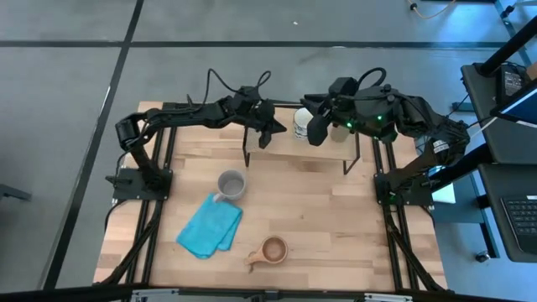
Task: Stack small to large cups/mugs on shelf
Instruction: Put the blue mug on the shelf
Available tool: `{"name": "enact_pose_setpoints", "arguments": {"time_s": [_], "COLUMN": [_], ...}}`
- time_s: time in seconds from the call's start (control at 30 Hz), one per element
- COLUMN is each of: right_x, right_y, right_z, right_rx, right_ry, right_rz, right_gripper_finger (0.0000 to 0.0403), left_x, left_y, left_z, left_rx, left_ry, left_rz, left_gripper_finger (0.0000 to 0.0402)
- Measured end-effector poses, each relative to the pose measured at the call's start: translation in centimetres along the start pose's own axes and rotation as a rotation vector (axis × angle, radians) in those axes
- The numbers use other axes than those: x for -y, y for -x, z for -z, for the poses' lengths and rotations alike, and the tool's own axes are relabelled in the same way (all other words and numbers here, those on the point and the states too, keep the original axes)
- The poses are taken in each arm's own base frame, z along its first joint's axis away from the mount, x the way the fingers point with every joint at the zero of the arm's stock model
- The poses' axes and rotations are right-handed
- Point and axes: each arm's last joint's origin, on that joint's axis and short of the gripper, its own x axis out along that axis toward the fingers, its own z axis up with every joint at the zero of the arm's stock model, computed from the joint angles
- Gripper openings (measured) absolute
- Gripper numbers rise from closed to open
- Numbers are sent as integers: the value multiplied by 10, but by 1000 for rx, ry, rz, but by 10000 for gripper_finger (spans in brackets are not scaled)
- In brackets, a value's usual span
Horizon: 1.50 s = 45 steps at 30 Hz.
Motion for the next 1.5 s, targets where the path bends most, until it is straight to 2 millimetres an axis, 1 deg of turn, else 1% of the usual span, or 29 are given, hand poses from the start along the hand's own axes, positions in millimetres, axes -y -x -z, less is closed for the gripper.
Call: {"name": "enact_pose_setpoints", "arguments": {"time_s": [0.13, 0.33, 0.53, 1.07, 1.2, 1.3, 1.5], "right_x": [1, 1, 1, 1, 1, 1, 1], "right_y": [0, 0, 0, 0, 0, 0, 0], "right_z": [1, 3, 3, 3, 3, 3, 3], "right_rx": [-11, -24, -23, -22, -22, -22, -22], "right_ry": [4, 9, 9, 6, 6, 5, 5], "right_rz": [4, 10, 16, 19, 19, 19, 19], "right_gripper_finger": [76, 76, 76, 76, 76, 76, 76], "left_x": [-3, -7, -7, -7, -8, -9, -6], "left_y": [-5, -15, -16, -18, -22, -26, -31], "left_z": [-3, 3, 2, -6, -5, 0, 2], "left_rx": [5, -21, -17, 79, 89, 68, 67], "left_ry": [-14, -2, -4, -40, -22, -11, -17], "left_rz": [-1, 2, -3, -4, 6, 15, 27], "left_gripper_finger": [2, 1, 1, 0, 0, 0, 0]}}
